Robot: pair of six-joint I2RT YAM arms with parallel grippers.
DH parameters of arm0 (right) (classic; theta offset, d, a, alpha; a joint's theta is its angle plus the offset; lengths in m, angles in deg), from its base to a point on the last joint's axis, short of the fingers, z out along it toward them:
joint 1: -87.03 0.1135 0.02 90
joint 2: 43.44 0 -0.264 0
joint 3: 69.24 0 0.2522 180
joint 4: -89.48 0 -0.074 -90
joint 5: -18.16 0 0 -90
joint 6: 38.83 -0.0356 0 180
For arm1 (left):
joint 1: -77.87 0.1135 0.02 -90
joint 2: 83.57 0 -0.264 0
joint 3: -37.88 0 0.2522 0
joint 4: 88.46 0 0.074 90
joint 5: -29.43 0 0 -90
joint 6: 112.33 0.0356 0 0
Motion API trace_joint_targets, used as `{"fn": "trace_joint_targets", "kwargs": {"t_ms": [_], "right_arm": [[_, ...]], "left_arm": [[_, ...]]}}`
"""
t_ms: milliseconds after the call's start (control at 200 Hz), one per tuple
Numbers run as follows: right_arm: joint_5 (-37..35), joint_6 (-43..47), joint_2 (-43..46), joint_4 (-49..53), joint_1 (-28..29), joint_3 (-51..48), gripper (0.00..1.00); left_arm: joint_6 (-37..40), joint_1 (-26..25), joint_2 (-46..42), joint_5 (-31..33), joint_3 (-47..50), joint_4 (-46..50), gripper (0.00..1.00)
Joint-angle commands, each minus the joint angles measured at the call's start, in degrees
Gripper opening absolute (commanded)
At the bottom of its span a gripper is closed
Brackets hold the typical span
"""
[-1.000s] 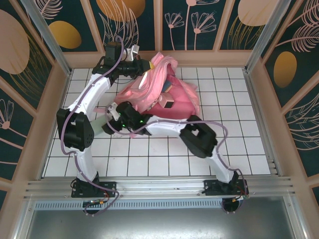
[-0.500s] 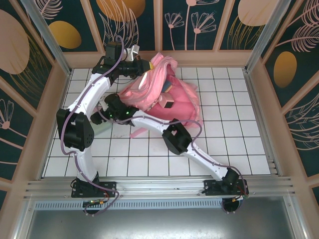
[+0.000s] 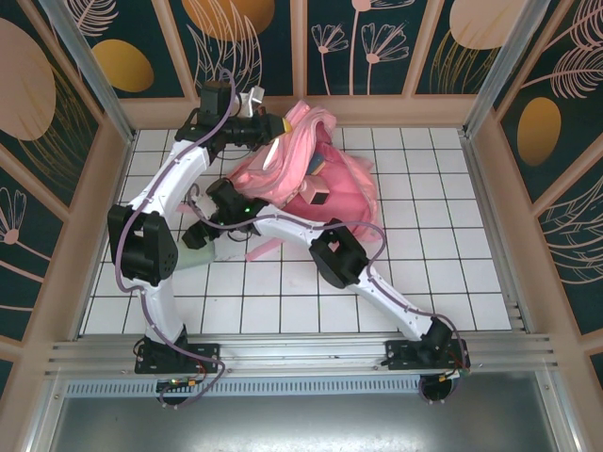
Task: Pack the student bag
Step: Move the pencil pouch to the bottom-left of the table.
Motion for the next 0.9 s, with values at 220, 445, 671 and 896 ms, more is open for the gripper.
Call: {"fn": "trace_joint_targets", "kwargs": {"t_ms": [220, 445, 671, 896], "right_arm": [[-3.0, 11.6, 5.0, 11.3, 6.0, -5.4, 0.96], [-8.2, 10.6, 10.6, 7.2, 7.0, -12.9, 0.99], [-7.1, 7.9, 18.2, 3.8, 7.6, -19.3, 0.99], [-10.5, 9.1, 18.5, 7.9, 11.4, -18.5, 0.99]], "left_arm": [[-1.2, 0.2, -4.9, -2.9, 1.7, -9.7, 0.0], [-1.2, 0.3, -5.1, -2.8, 2.1, -9.9, 0.0], [-1.3, 0.3, -5.9, -2.6, 1.5, -9.6, 0.0], [-1.6, 0.2, -6.0, -2.5, 1.4, -9.8, 0.0]]}}
